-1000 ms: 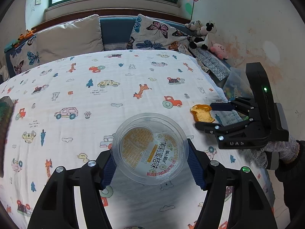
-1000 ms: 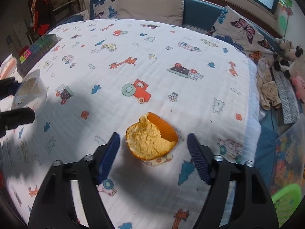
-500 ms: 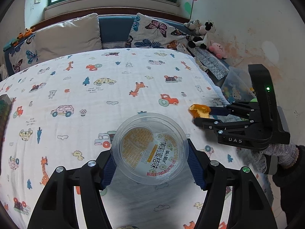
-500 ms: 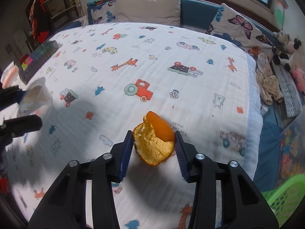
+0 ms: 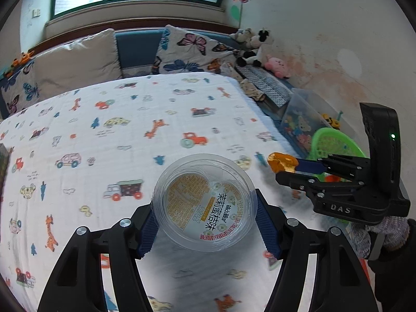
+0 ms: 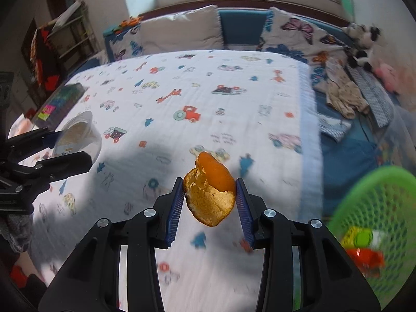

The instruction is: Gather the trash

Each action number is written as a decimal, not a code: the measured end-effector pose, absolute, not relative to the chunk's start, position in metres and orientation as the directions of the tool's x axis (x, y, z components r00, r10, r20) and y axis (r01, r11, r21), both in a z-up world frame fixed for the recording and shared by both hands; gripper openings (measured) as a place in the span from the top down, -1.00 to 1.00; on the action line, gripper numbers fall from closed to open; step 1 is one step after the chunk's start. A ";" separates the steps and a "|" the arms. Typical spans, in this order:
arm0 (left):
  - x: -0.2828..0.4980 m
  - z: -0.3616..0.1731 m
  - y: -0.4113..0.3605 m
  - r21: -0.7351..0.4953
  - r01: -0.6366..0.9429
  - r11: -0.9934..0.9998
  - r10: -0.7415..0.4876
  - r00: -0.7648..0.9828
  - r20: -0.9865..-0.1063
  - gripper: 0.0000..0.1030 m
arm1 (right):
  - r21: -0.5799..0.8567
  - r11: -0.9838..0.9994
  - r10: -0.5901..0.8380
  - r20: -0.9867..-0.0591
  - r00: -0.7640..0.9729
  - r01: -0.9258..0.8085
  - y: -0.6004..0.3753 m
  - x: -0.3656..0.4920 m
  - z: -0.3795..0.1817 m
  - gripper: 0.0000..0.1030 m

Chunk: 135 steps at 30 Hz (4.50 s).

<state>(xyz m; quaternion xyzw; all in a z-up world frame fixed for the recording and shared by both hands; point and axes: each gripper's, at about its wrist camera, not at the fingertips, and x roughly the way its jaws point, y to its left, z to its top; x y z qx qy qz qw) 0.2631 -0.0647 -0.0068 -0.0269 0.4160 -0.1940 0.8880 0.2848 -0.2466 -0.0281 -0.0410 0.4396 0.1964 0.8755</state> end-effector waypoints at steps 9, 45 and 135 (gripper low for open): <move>0.247 0.006 -0.107 -0.211 0.414 0.885 -0.430 0.557 -0.710 -0.24 | 0.083 0.971 0.206 -0.767 0.608 -0.224 -0.306 0.236 -0.011 0.21; 0.245 0.002 -0.320 -0.150 0.656 0.739 -0.510 0.400 -0.762 -0.25 | 0.141 0.971 -0.029 -0.736 0.676 0.195 -0.477 0.135 -0.004 -0.32; 0.115 0.022 -0.034 -0.051 0.171 0.984 -0.164 0.747 -0.644 -0.86 | 0.094 0.984 -0.059 -0.619 0.783 0.149 -0.296 0.060 0.026 -0.91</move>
